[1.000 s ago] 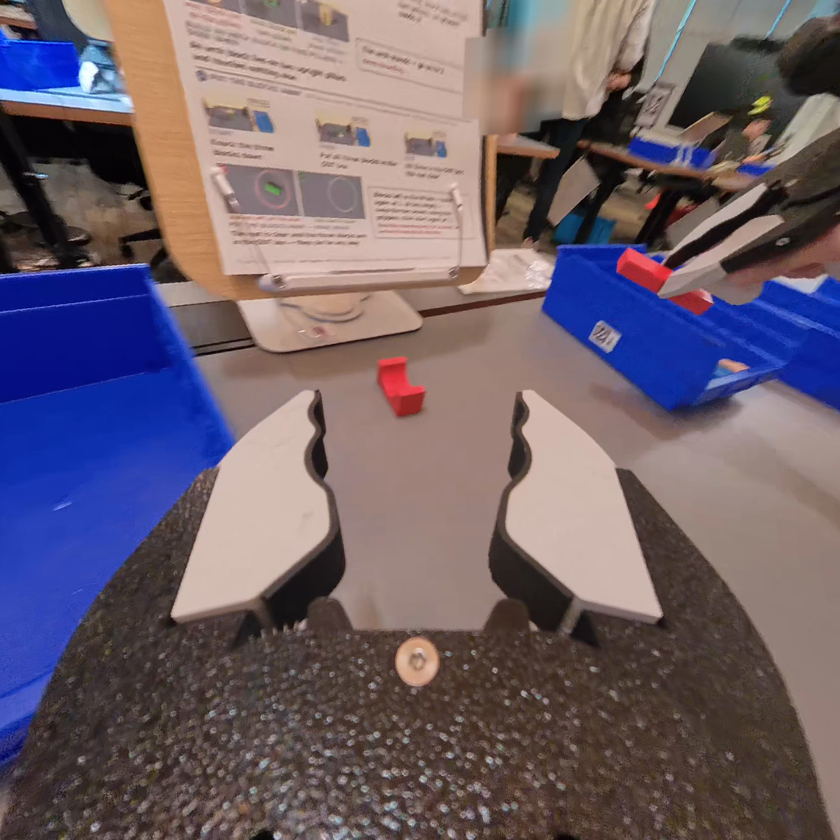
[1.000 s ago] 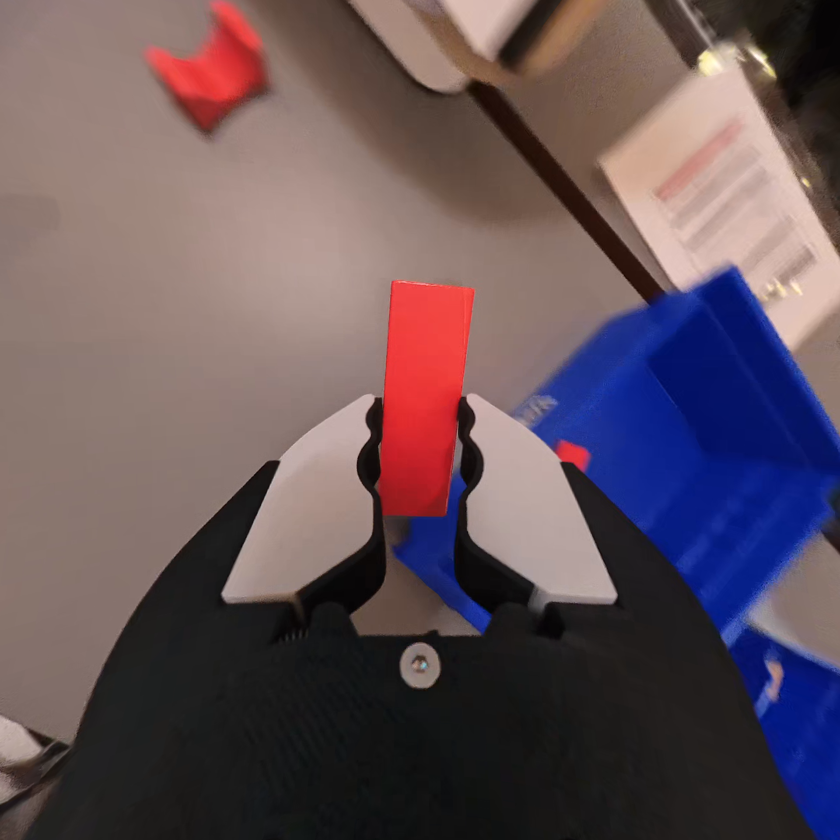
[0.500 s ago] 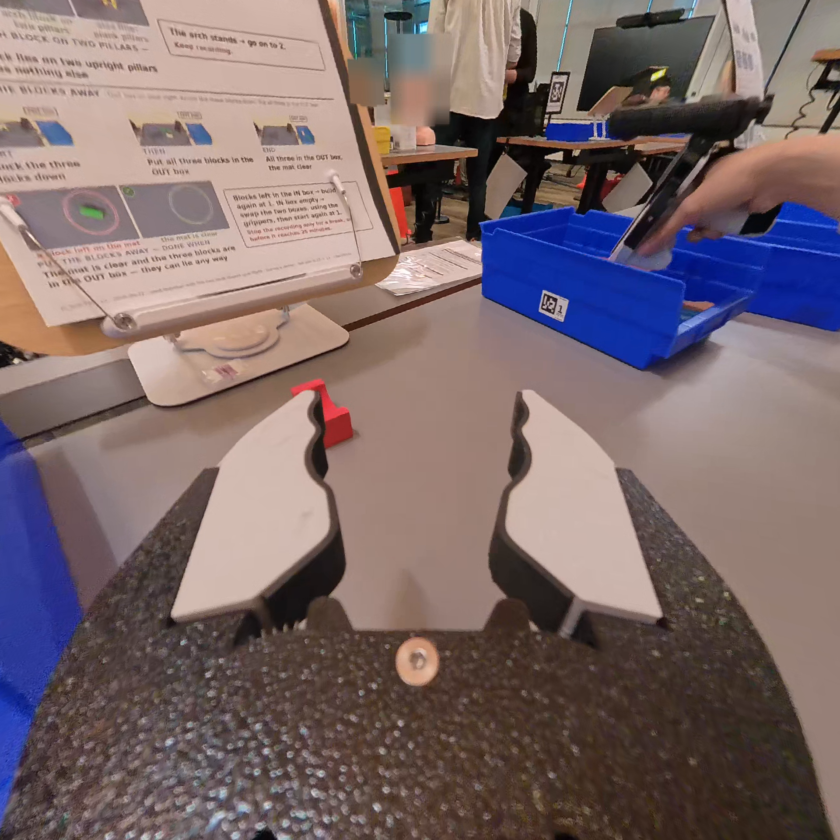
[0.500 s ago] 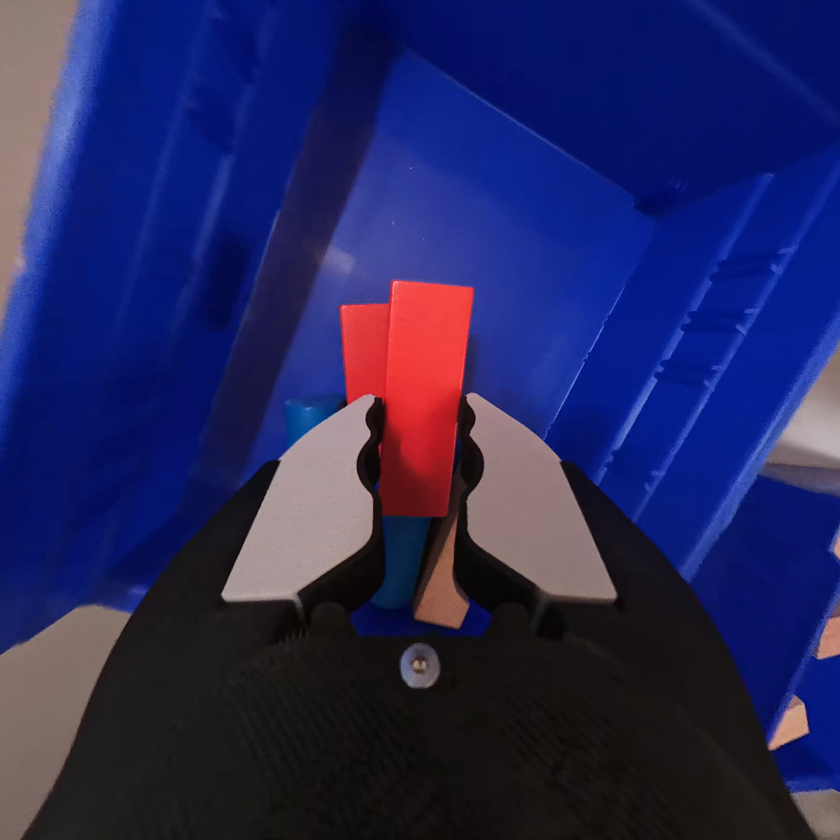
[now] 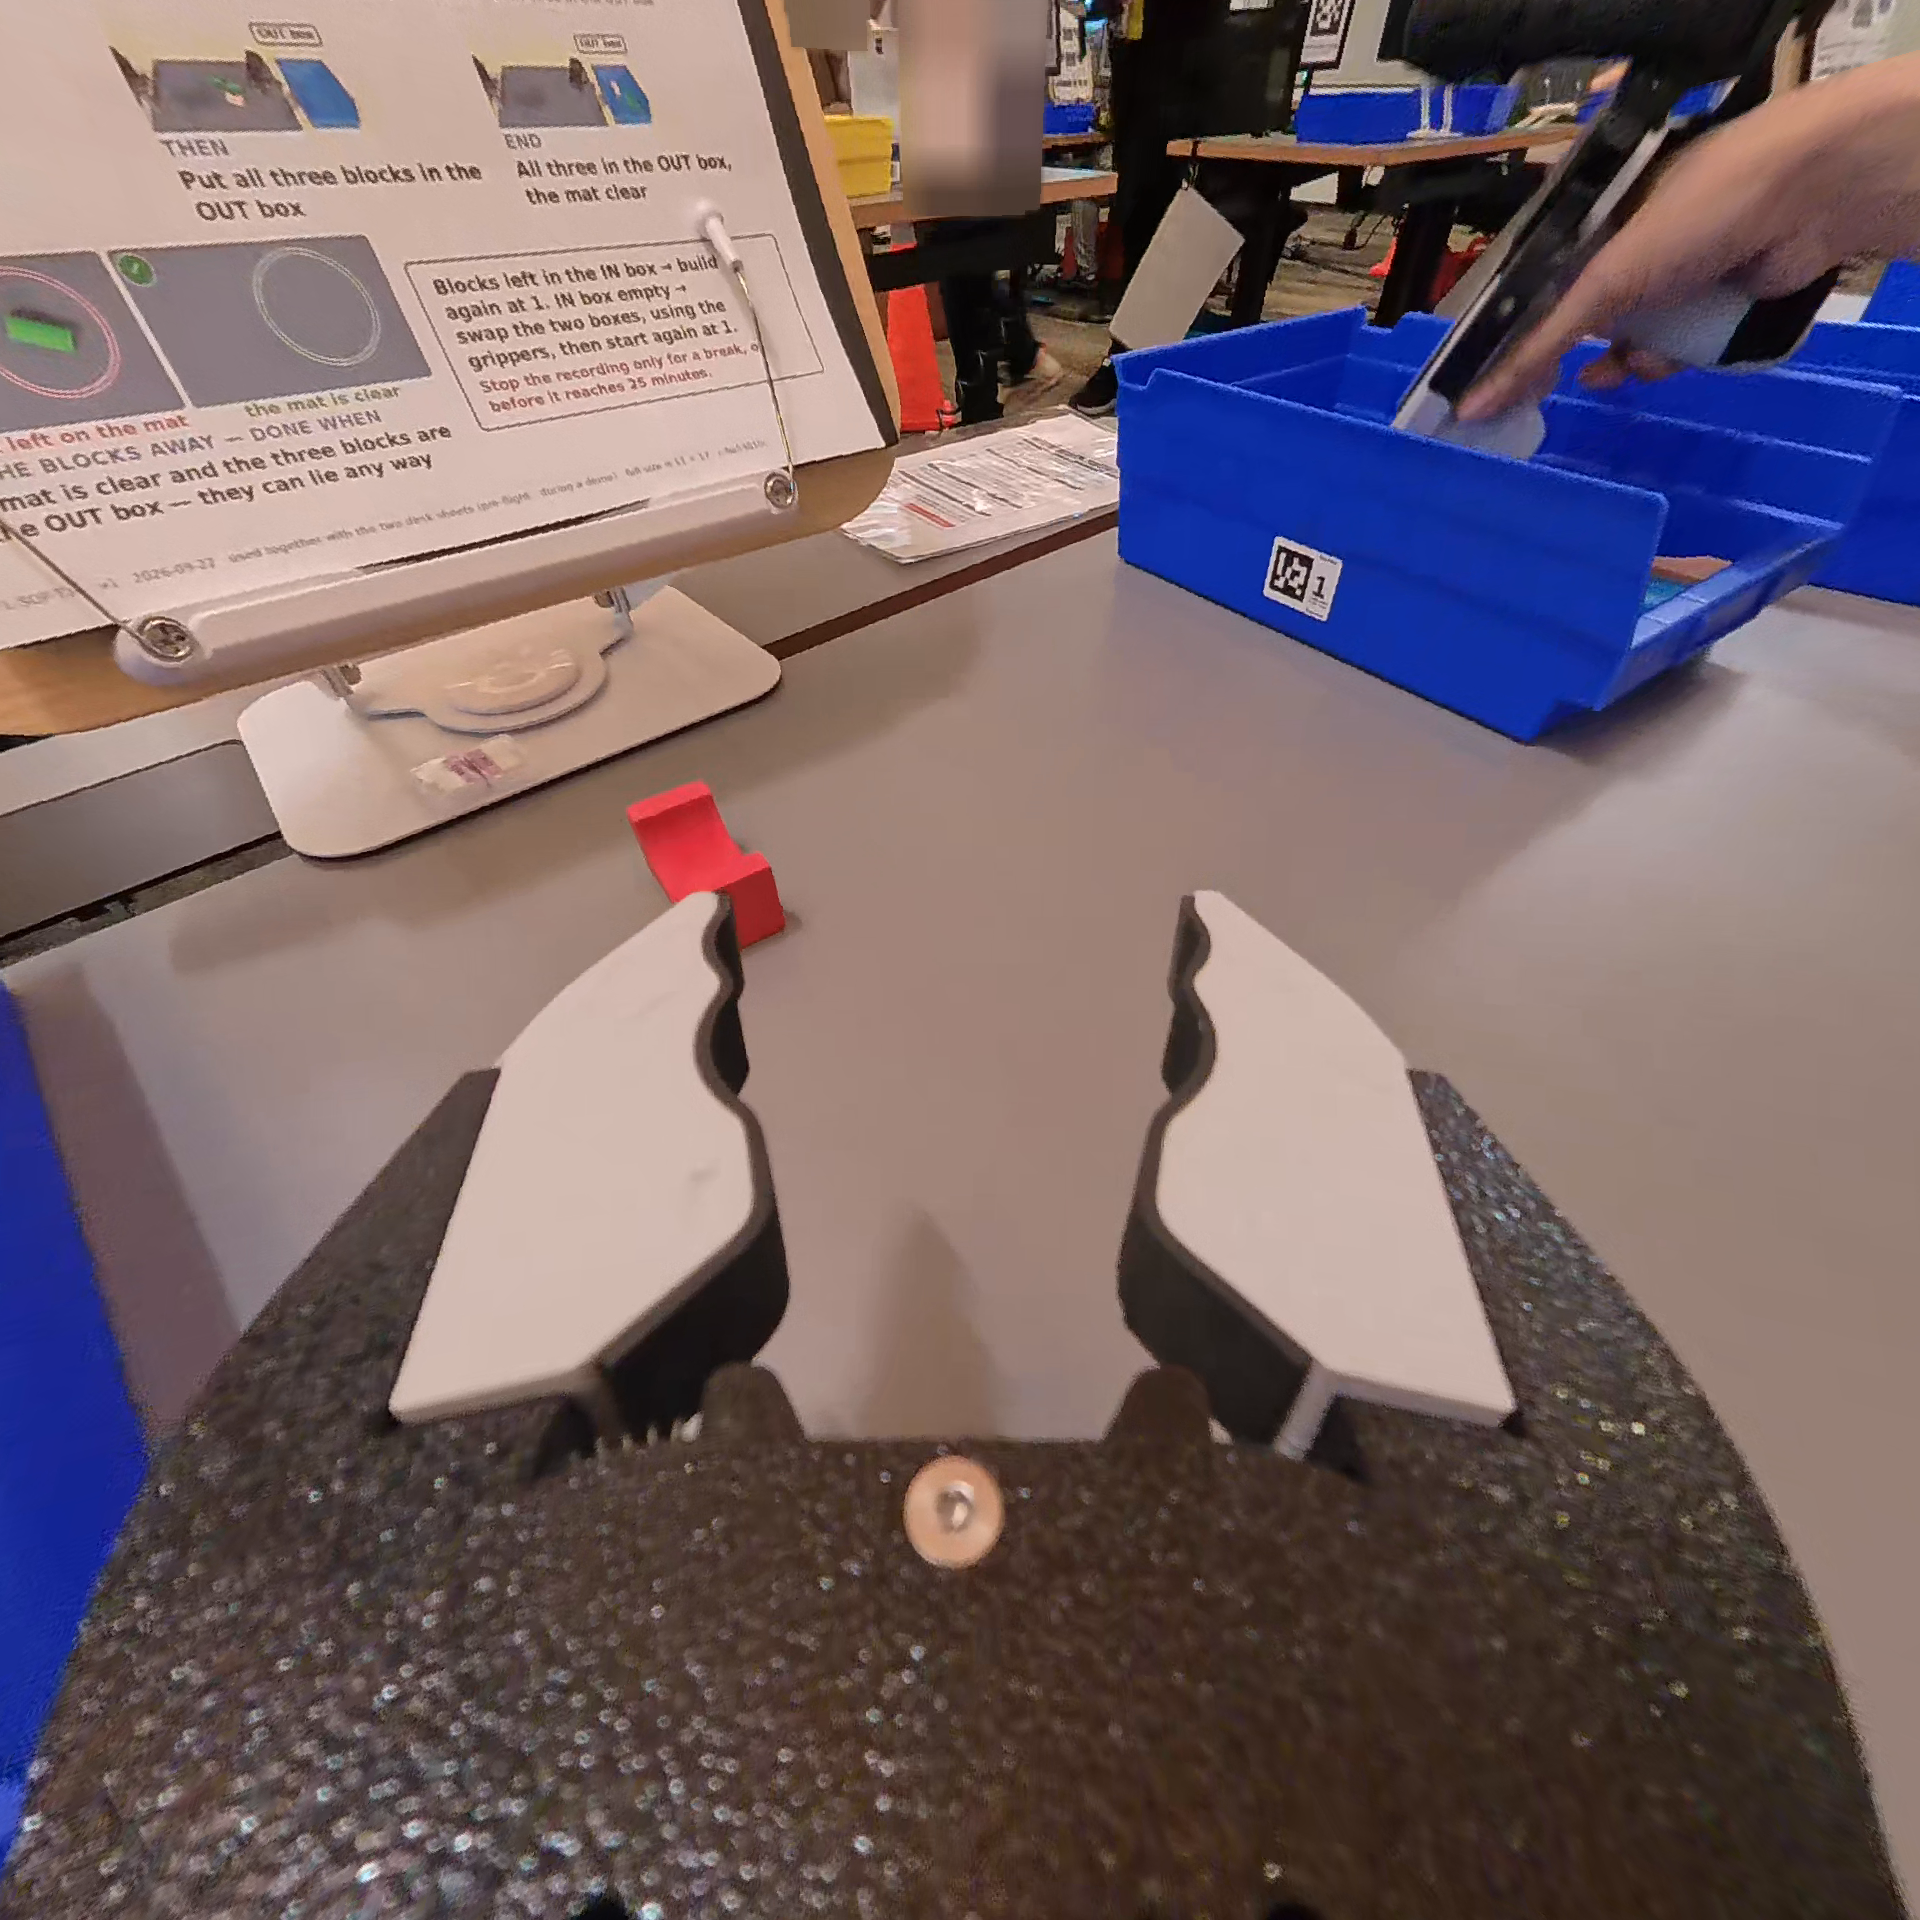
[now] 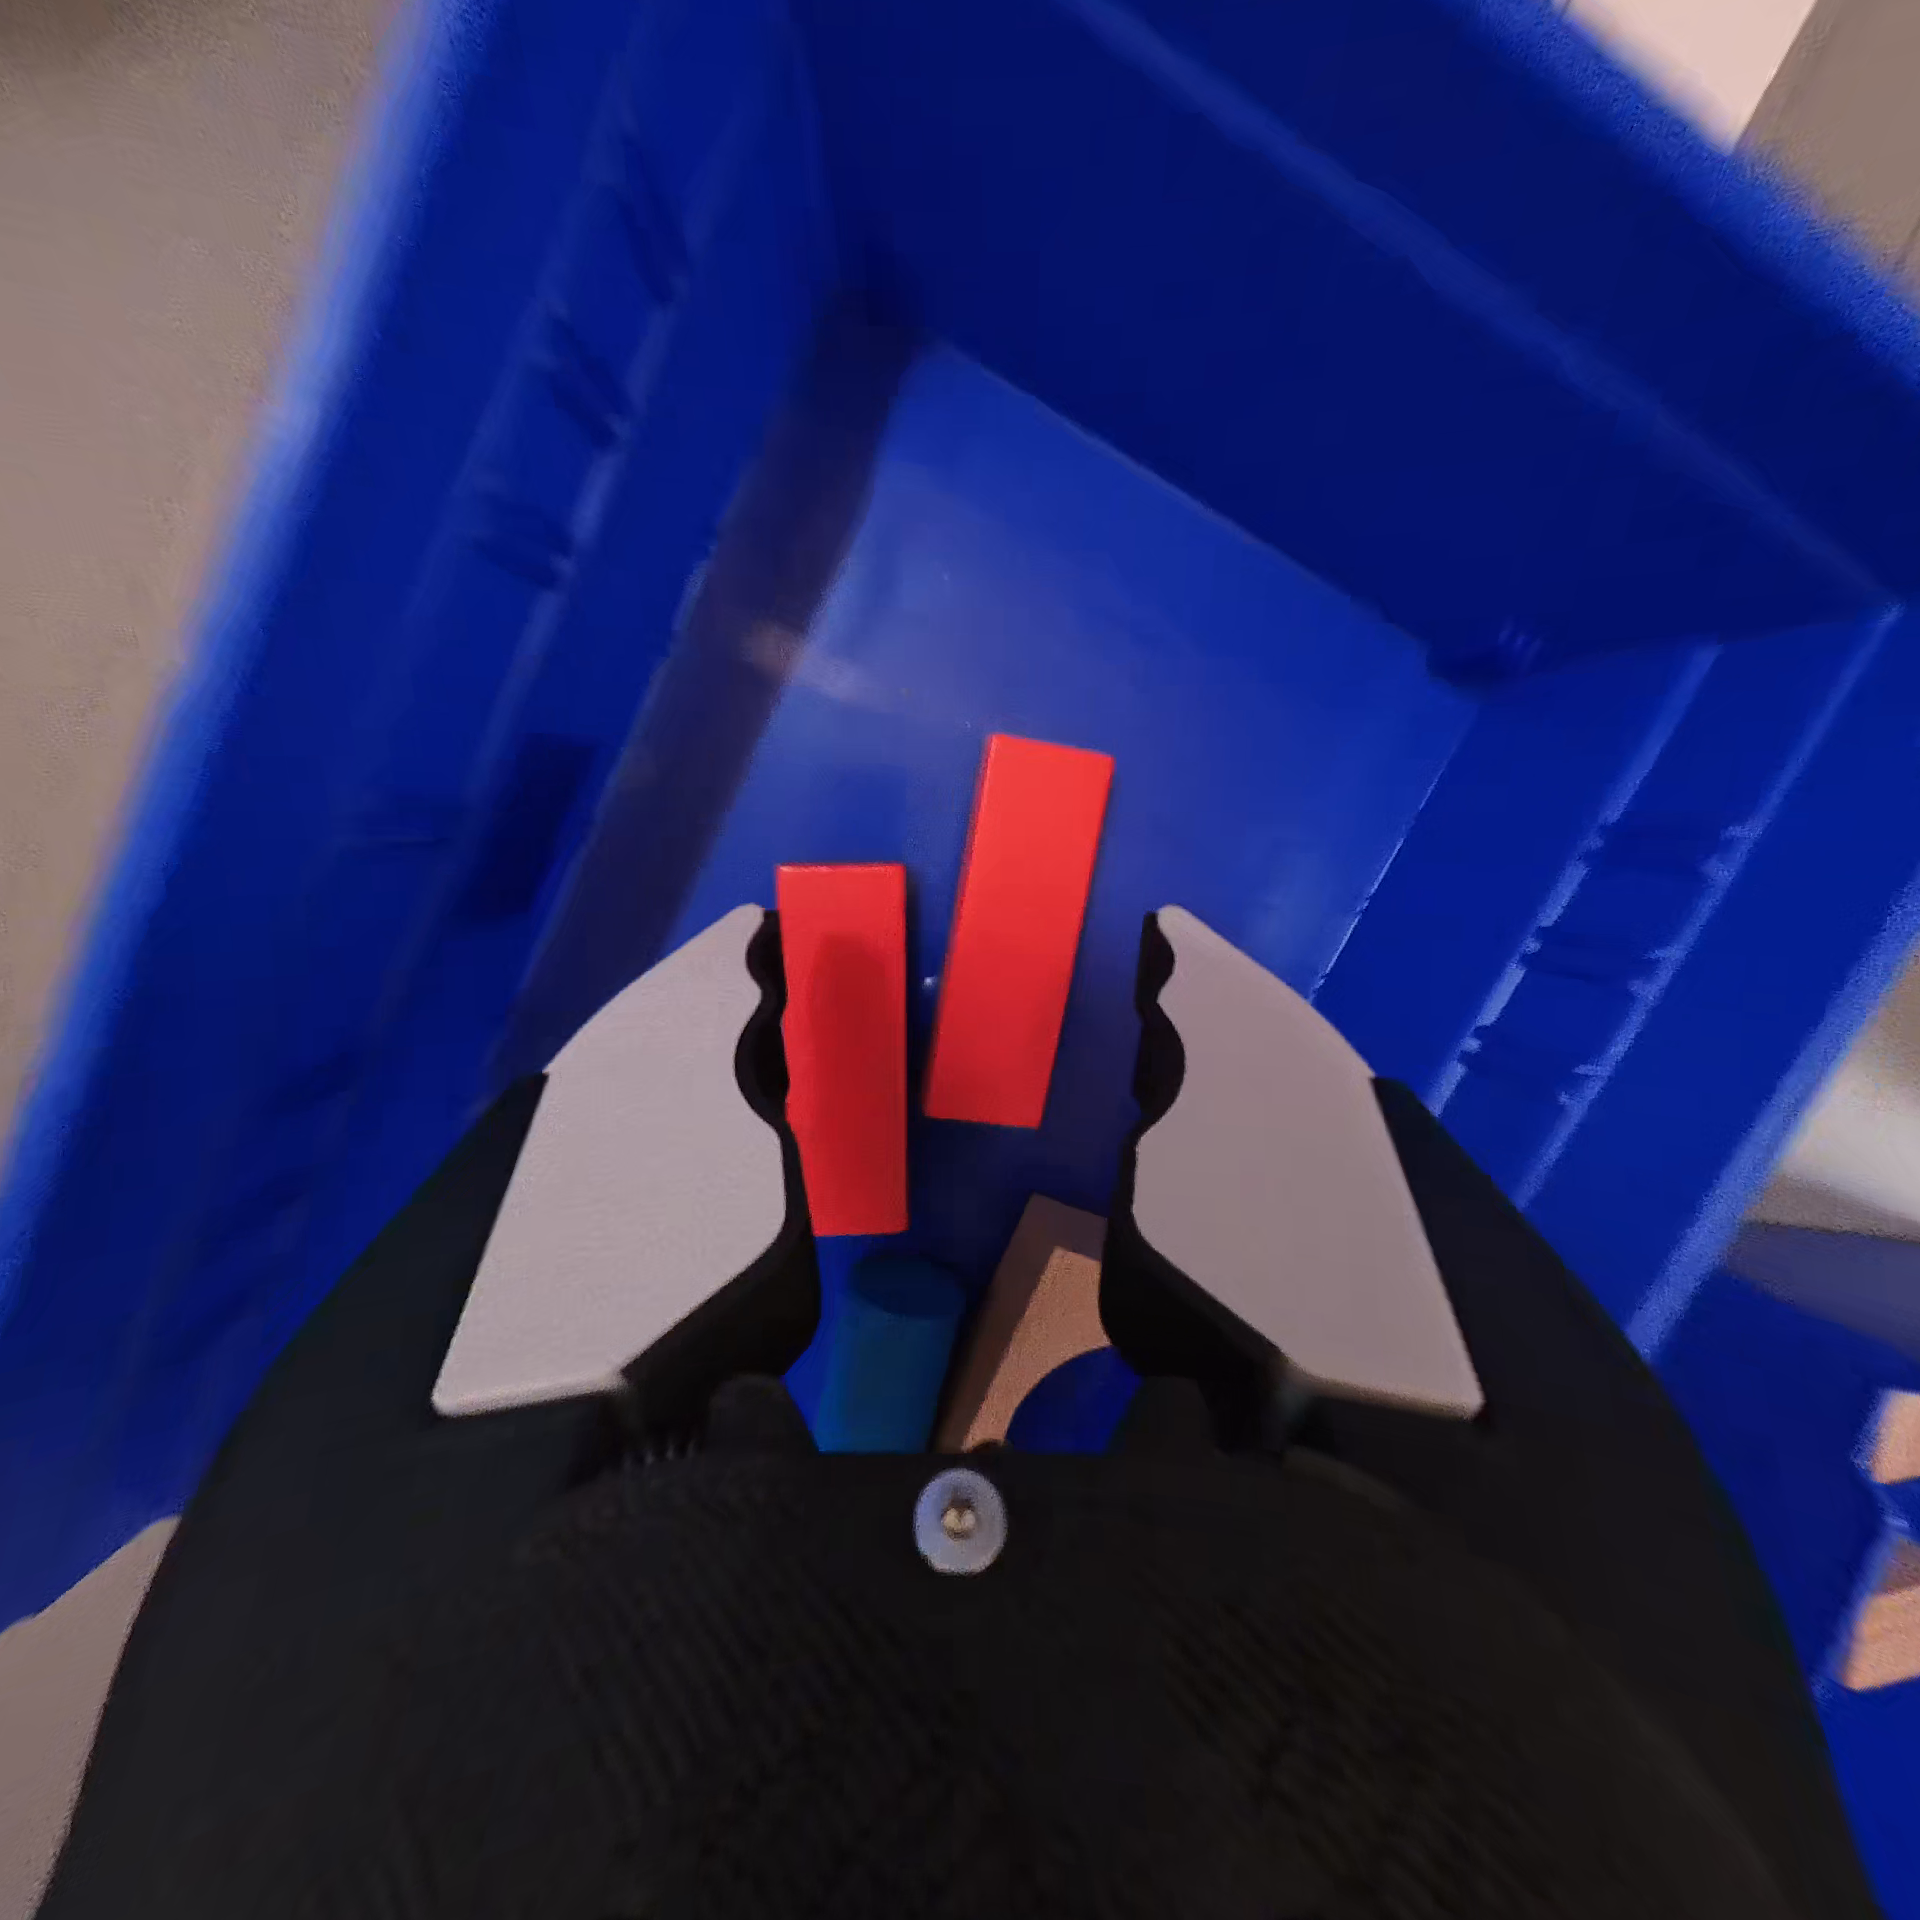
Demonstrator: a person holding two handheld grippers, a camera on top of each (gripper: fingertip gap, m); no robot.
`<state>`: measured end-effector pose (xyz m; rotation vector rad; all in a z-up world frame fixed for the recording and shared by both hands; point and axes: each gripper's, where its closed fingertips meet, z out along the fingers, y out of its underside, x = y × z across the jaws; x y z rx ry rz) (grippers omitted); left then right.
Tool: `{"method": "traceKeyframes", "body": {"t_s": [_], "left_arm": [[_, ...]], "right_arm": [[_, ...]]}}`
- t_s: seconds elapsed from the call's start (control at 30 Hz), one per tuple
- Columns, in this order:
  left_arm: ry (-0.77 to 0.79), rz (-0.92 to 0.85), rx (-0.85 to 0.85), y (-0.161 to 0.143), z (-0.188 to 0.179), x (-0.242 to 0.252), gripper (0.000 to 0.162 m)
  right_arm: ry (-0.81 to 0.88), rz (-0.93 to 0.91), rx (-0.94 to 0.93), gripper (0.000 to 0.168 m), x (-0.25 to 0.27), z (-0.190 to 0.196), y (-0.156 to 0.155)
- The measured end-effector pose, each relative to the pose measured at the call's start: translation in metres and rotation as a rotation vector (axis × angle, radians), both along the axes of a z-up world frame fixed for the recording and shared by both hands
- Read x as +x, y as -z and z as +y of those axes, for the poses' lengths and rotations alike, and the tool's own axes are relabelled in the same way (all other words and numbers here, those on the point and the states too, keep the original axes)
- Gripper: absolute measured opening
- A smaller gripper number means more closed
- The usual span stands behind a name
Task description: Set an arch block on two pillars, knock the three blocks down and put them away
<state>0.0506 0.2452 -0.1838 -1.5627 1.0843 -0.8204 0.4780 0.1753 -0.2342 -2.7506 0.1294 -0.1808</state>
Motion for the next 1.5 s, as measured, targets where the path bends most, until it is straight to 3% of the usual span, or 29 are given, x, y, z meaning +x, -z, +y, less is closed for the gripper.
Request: {"method": "traceKeyframes", "body": {"t_s": [0.13,0.2,0.27,0.4,0.67,0.8,1.03,1.27,1.5], "left_arm": [[-0.017,0.001,-0.011,0.002,0.002,-0.001,0.079],[-0.045,0.008,-0.013,0.004,0.006,-0.003,0.079],[-0.09,0.025,-0.005,0.007,0.013,-0.006,0.079],[-0.247,0.037,0.057,0.005,0.031,-0.021,0.08],[-0.286,-0.006,0.06,0.002,0.032,-0.023,0.082],[-0.297,0.008,0.07,0.004,0.034,-0.026,0.082],[-0.312,0.016,0.05,0.01,0.04,-0.032,0.083],[-0.31,0.052,0.08,0.014,0.041,-0.031,0.083],[-0.315,0.054,0.087,0.016,0.043,-0.033,0.083]], "right_arm": [[-0.091,-0.079,0.162,0.076,-0.041,0.031,-0.068],[-0.2,-0.041,0.263,0.071,-0.093,0.051,-0.096],[-0.327,0.058,0.299,0.069,-0.154,0.064,-0.102],[-0.493,0.222,0.292,0.073,-0.254,0.098,-0.072],[-0.808,0.033,0.146,0.083,-0.333,0.158,0.007],[-0.915,-0.017,0.095,0.084,-0.347,0.171,0.023],[-0.935,0.059,0.068,0.09,-0.354,0.183,0.031],[-1.042,0.062,0.127,0.09,-0.364,0.193,0.033],[-1.089,0.044,0.023,0.089,-0.364,0.197,0.055]]}}
